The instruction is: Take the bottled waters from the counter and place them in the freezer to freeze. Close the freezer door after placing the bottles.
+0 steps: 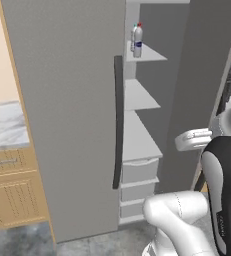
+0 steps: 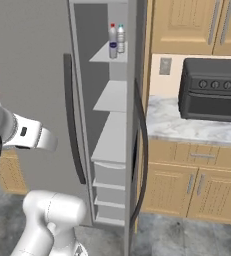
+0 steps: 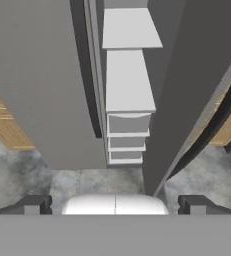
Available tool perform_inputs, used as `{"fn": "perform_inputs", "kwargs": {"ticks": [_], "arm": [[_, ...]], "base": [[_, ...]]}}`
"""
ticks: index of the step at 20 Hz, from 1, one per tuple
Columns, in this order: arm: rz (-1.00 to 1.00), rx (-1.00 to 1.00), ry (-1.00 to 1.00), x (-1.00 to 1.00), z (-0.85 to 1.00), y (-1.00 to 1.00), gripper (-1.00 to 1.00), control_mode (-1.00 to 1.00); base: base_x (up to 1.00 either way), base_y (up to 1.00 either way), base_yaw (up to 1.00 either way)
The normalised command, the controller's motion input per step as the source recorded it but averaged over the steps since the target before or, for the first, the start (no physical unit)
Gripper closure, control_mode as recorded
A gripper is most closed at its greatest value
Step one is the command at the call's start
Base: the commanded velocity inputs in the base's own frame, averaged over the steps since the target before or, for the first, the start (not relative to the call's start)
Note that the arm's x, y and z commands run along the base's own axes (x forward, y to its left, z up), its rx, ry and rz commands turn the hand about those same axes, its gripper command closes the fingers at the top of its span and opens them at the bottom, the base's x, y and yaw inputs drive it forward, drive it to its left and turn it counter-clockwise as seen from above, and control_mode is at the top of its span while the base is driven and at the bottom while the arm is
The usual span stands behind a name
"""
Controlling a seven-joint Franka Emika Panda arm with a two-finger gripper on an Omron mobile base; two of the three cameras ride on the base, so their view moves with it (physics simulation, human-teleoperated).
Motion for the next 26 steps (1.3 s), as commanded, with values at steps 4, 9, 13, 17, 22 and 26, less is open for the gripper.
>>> {"fn": "perform_inputs", "kwargs": {"ticks": [4,9,13,17,22,26], "arm": [[0.0,0.0,0.0,0.0,0.0,0.0,-1.0,1.0],[0.0,0.0,0.0,0.0,0.0,0.0,-1.0,1.0],[0.0,0.0,0.0,0.0,0.0,0.0,-1.0,1.0],[0.0,0.0,0.0,0.0,0.0,0.0,-1.0,1.0],[0.0,0.0,0.0,0.0,0.0,0.0,-1.0,1.0],[0.0,0.0,0.0,0.0,0.0,0.0,-1.0,1.0]], "base": [[-0.55,-0.1,-0.02],[-0.24,-0.39,0.0],[-0.03,-0.47,0.0],[0.0,-0.38,0.0],[0.0,-0.39,0.0],[0.0,-0.43,0.0]]}}
